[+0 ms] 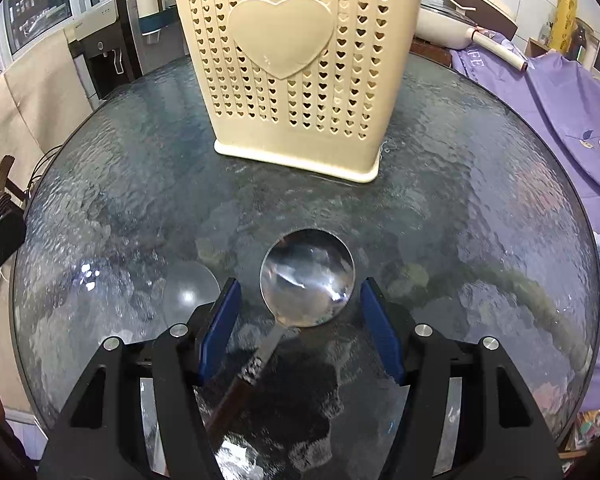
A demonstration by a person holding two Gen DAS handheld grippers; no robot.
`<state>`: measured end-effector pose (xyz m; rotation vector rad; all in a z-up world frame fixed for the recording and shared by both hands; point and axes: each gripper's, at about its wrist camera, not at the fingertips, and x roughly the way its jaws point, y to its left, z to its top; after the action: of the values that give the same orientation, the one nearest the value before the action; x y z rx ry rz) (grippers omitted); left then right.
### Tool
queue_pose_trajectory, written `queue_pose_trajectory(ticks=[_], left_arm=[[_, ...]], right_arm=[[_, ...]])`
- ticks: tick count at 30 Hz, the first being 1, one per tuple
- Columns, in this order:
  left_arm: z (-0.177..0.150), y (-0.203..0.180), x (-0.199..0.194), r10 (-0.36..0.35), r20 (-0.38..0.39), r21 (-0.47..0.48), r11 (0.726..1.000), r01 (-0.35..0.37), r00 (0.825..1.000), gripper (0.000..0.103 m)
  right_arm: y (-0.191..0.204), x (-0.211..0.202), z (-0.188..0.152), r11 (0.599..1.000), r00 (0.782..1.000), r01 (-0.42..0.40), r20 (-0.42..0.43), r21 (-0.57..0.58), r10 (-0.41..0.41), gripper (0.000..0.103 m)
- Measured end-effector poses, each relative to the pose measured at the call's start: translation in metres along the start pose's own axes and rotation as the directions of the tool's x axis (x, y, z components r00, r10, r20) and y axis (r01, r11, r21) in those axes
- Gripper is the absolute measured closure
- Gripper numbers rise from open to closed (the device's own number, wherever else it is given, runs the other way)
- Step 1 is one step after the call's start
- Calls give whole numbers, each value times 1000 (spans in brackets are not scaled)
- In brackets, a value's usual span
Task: Organize utensils
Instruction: 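Grasp the brown-handled metal spoon with the right tool while the left grasps another spoon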
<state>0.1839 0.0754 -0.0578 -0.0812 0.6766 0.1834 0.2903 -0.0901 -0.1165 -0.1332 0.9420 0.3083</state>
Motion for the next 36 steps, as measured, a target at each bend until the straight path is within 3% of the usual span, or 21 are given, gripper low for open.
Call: queue_pose_trajectory(ticks=[9,20,30,33,36], left_arm=[[-3,2,2,-1,-16,-13,1000,1,1000,7],[-6,-12,1,-39,-39,24,999,39,999,7],[-16,-46,4,-150,-98,48,987,155,984,7],[-19,-61,7,-171,-121,79,980,181,978,11],[-22,-78,11,-190,-155,123,970,210,970,21]], right_arm=[[9,3,7,999,1000,-22,8,-35,22,55],[0,1,0,990,997,-79,4,-118,80,56],[-35,-6,-12,994,998,-63,-7,-85,62,56],[-42,-7,-13,996,998,-60,-6,-70,60,56],[-47,-6,-12,997,998,-58,-8,-57,57,56]])
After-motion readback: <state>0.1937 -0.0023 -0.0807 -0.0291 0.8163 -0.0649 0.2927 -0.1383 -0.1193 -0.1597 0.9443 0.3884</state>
